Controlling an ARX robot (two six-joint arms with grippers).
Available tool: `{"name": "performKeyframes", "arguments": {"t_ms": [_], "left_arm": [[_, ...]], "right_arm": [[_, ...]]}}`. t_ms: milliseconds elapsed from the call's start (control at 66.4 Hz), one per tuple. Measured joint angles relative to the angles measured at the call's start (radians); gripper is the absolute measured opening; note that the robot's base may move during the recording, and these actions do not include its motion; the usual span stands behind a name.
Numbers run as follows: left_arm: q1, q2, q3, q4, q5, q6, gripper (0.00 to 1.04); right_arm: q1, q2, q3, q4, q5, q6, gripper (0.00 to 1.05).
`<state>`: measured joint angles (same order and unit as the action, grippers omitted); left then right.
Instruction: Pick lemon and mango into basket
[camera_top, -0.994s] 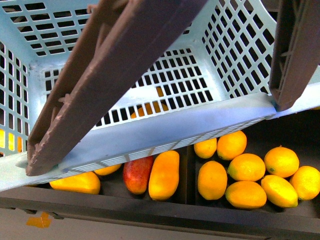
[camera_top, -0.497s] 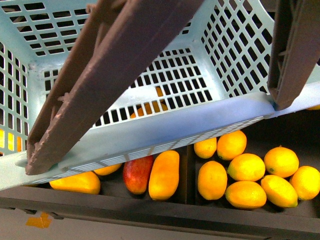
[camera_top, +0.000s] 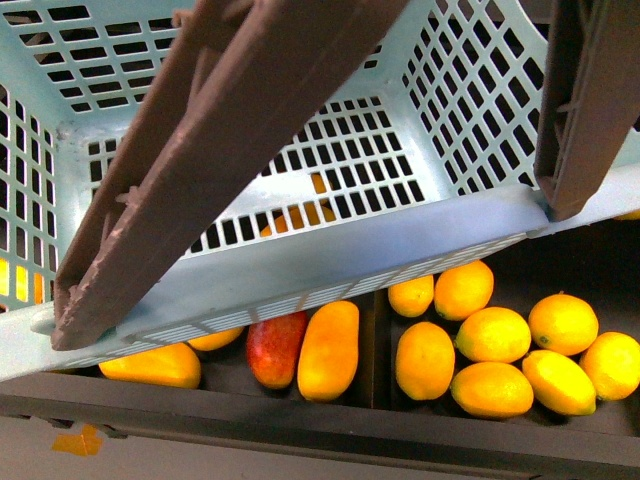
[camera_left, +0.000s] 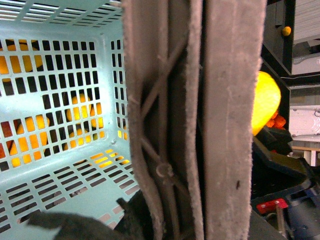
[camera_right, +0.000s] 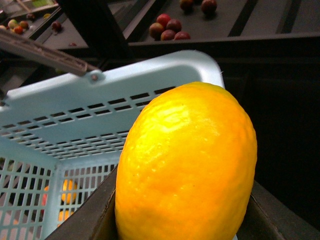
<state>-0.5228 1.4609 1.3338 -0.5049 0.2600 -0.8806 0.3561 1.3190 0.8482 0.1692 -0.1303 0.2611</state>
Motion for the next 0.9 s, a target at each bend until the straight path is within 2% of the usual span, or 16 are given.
{"name": "performKeyframes", "arguments": {"t_ms": [181,407,527,723,784,904], "left_arm": [[0.0,0.0,0.0,0.0,0.0,0.0,0.15],[0.0,0.0,0.0,0.0,0.001,0.0,0.15],[0.0,0.0,0.0,0.0,0.002,0.004,0.15],[0.0,0.0,0.0,0.0,-0.006,0.002,0.15],[0.0,0.0,0.0,0.0,-0.005,0.001,0.15],[-0.002,0.0,0.0,0.0,0.001,0.001,0.15]], "right_arm": [[0.056,0.011,-0.019,-0.001,0.001,0.008,0.49],[0.051,0.005,-0.032,0.006,0.039,0.013,0.81],[-0.011,-0.03,-0.047,0.021,0.104,0.034,0.98],[-0.191,-0.174,-0.125,0.037,0.247,0.01,0.95],[-0.233,-0.219,-0.205,0.199,0.253,-0.076,0.85],[-0.253,-0.285,-0.342,0.372,0.228,-0.19,0.65]]}}
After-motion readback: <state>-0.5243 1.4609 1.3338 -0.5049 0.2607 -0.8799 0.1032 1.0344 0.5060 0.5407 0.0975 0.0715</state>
